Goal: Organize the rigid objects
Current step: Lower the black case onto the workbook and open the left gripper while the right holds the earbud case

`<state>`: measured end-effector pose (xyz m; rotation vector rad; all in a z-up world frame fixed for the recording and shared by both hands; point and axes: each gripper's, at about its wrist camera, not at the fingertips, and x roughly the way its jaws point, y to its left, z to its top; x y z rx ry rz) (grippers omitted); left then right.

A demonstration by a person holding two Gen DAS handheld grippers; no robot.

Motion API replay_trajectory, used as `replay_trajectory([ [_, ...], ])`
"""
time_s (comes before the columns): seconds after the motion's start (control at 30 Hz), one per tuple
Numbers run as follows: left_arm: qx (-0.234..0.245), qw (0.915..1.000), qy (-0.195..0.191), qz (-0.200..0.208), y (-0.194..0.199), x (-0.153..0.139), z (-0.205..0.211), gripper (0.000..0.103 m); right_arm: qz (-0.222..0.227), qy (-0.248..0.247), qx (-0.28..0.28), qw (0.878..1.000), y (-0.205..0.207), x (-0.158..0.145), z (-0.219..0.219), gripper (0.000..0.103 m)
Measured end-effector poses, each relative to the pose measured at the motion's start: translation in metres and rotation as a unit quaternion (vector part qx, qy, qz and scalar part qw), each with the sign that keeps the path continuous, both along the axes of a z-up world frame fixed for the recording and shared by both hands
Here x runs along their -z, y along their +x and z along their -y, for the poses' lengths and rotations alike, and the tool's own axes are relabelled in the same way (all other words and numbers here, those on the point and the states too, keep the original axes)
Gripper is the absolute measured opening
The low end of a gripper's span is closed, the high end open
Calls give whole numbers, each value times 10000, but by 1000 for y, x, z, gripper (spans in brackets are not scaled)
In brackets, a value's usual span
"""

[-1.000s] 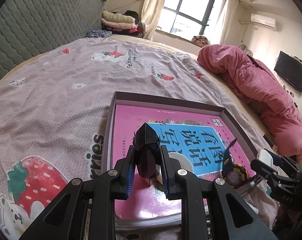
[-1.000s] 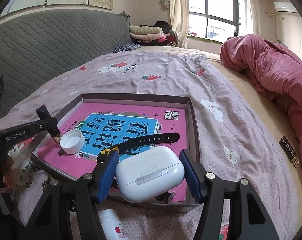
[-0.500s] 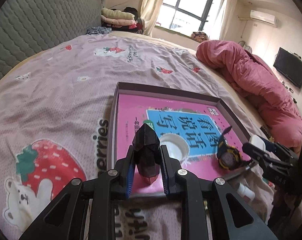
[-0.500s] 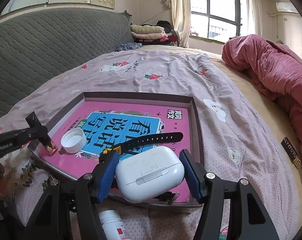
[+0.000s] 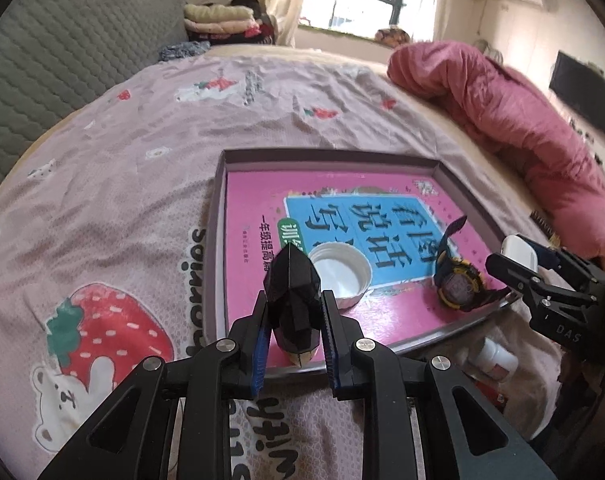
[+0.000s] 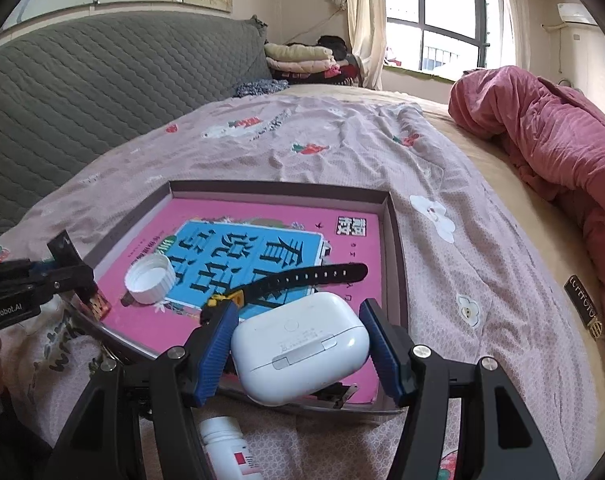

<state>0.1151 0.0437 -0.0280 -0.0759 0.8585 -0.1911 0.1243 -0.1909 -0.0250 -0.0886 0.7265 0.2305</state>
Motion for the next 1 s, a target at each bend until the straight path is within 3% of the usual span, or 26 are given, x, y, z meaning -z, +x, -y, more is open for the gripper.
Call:
replay_trajectory([
  [0.13, -3, 9991, -11, -430, 14, 17, 3, 23, -57, 3, 7, 10000, 2, 4, 2, 63],
  [0.73, -26, 9979, -462, -463, 36, 27, -5, 23, -263, 50, 60, 9996, 16, 14, 1, 63],
  [1.0, 159, 9952, -494, -827, 60, 26, -7, 23, -267, 10, -9, 9996, 21, 13, 0, 63],
])
